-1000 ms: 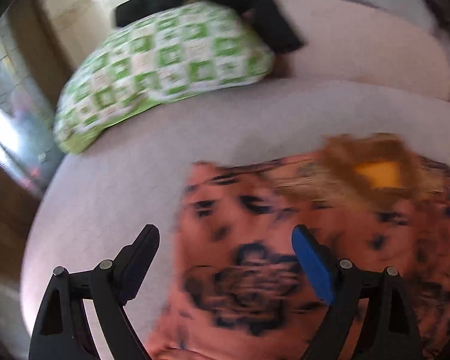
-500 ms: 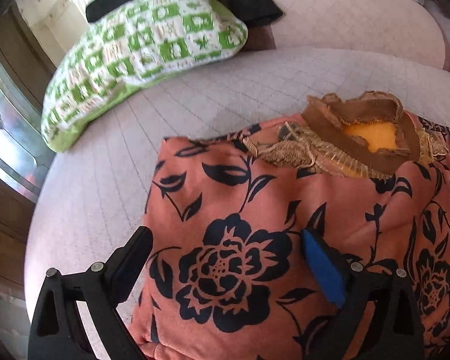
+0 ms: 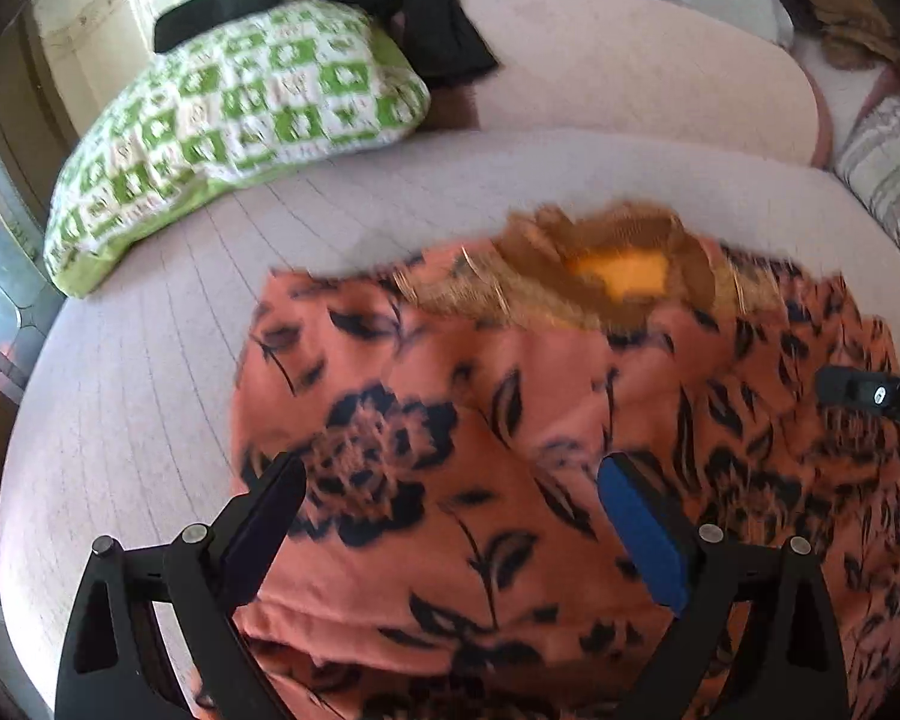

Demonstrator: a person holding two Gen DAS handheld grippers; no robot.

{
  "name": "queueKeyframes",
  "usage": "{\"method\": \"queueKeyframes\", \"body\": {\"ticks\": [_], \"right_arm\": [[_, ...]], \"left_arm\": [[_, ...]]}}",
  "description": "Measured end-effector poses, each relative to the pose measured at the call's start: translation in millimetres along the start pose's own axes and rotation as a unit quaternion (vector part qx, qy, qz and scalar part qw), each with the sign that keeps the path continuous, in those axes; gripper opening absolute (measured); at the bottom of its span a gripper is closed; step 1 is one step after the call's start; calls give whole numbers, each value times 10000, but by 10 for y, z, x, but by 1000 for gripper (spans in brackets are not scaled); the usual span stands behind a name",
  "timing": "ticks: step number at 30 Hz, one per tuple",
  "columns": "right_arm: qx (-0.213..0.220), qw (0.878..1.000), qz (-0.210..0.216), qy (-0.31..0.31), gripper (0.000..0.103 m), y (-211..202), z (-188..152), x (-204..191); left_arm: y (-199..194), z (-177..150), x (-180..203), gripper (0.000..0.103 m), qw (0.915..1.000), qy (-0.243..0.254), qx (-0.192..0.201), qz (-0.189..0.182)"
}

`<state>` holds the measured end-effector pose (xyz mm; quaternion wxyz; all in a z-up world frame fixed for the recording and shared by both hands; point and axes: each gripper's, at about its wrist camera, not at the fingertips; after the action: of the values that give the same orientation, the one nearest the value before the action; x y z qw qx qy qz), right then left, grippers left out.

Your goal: Fold small clothes

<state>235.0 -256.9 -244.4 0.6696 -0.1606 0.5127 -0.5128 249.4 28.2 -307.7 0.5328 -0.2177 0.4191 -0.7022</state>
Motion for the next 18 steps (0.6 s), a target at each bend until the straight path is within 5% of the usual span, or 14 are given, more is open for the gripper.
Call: {"method": "queueKeyframes", "body": {"ticks": [6, 11, 18], "right_arm": [[-1420, 9857, 11, -906, 25, 284, -287, -342], [-1335, 9852, -17, -1078, 25, 182, -266, -425], [-359, 9984, 314, -313, 24, 182, 102, -367]], "left_arm": [[183, -136, 74, 99, 9974, 481, -391, 379], [111, -109, 17, 99, 9980, 391, -421, 273], [-18, 2, -349, 99, 9978, -350, -12, 568]]}}
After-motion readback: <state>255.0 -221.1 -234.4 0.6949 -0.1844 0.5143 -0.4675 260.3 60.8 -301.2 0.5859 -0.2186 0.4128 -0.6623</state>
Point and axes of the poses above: each gripper's, at about its wrist camera, not at the fingertips, and y roughly the way its jaws point, x to its right, z to its top, and after that the axes turned 3 degrees about -z, right-handed
